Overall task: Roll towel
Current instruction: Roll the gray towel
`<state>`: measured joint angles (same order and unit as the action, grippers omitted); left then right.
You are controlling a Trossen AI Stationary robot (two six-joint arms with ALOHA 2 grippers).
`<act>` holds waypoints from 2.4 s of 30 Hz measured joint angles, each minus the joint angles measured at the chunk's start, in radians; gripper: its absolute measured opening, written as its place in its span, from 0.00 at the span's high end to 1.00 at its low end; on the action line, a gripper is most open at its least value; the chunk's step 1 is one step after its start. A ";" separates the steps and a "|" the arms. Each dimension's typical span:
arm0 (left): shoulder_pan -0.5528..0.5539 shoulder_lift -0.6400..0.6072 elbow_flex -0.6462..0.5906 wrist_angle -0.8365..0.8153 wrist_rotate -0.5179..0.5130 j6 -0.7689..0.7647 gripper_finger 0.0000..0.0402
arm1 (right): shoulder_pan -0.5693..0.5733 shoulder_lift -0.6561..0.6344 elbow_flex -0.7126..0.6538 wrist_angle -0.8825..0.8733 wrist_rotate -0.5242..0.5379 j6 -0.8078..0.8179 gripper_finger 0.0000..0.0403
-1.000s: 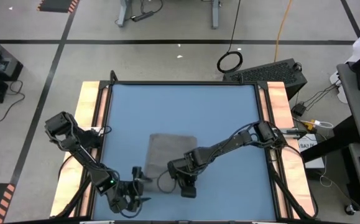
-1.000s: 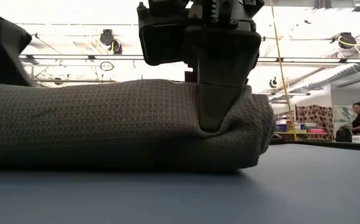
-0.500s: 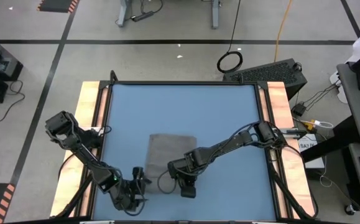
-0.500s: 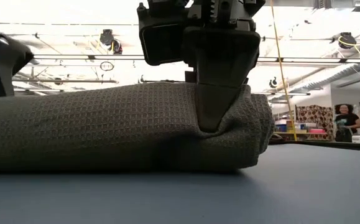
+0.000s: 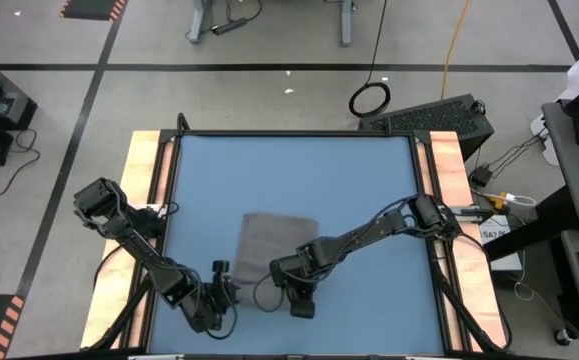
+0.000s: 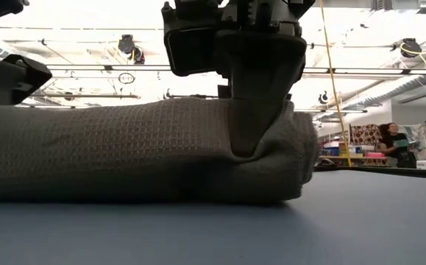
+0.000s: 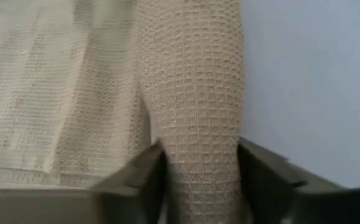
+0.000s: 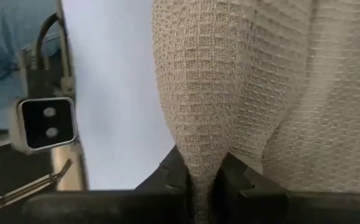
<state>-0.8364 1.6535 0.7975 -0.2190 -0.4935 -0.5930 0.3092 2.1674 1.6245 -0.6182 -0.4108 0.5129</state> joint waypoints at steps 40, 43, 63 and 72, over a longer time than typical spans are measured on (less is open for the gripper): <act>0.373 -0.002 -0.197 0.438 0.835 -0.132 0.89 | 0.381 0.066 0.001 -0.162 1.120 0.057 0.27; 0.375 -0.003 -0.206 0.439 0.841 -0.132 0.88 | 0.363 0.064 0.001 -0.155 1.119 0.040 0.27; 0.363 0.000 -0.211 0.495 0.774 -0.094 0.85 | 0.169 0.051 0.006 -0.127 0.569 -0.008 0.53; 0.360 -0.055 -0.211 0.493 0.760 -0.073 0.55 | 0.123 0.054 0.003 -0.091 0.386 -0.055 0.97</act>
<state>-0.4765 1.5987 0.5861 0.2741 0.2660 -0.6659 0.4319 2.2215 1.6279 -0.7087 -0.0248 0.4582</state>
